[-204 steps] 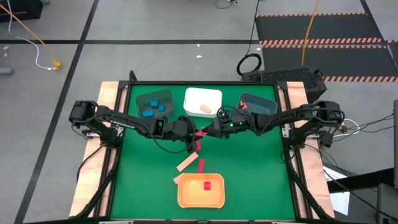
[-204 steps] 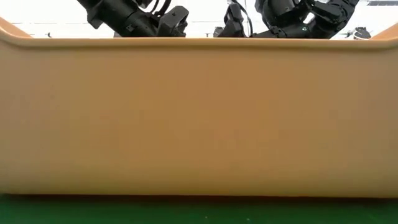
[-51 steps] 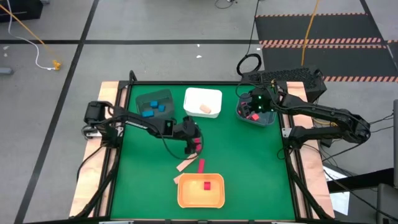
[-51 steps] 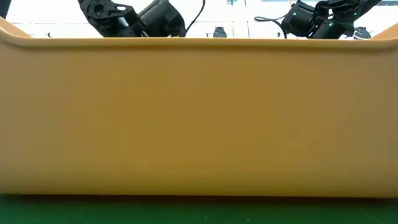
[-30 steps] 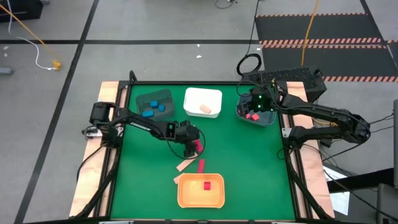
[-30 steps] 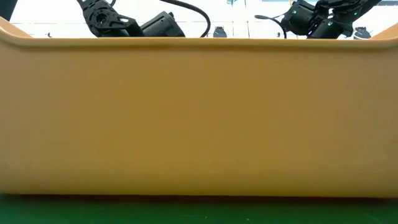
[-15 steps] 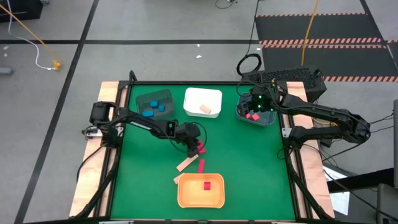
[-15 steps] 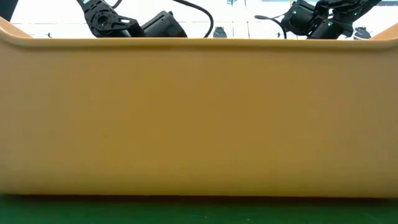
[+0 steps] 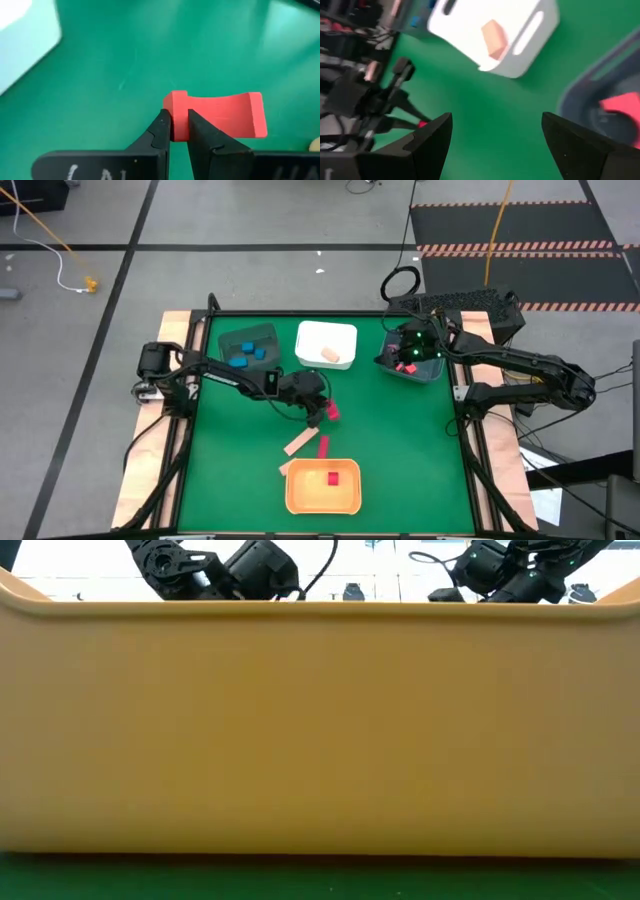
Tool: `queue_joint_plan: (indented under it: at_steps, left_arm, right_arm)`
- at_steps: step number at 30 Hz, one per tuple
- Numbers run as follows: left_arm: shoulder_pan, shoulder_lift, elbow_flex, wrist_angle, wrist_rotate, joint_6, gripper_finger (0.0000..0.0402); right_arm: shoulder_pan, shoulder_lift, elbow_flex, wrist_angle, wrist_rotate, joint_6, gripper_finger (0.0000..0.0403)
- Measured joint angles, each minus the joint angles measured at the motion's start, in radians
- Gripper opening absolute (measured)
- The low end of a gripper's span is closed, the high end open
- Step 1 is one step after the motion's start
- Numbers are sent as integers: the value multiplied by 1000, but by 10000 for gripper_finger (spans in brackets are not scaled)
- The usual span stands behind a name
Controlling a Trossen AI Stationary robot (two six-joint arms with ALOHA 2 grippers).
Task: Sort & place blocks by color
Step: Put the red block into the yellow bin
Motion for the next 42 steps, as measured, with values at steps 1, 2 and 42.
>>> queue_joint_plan:
  at_steps: [1,2,42]
  left_arm:
    - [3,-13,-1,-7,-4,-2,35]
    - [6,-25,-2,3,-8,-1,35]
    - [-504,-87,-2,2,41,-52,48]
  right_arm:
    - [3,0,0,14,-3,8,295]
    - [7,0,0,25,-3,16,295]
    - [270,0,0,87,-77,-31,295]
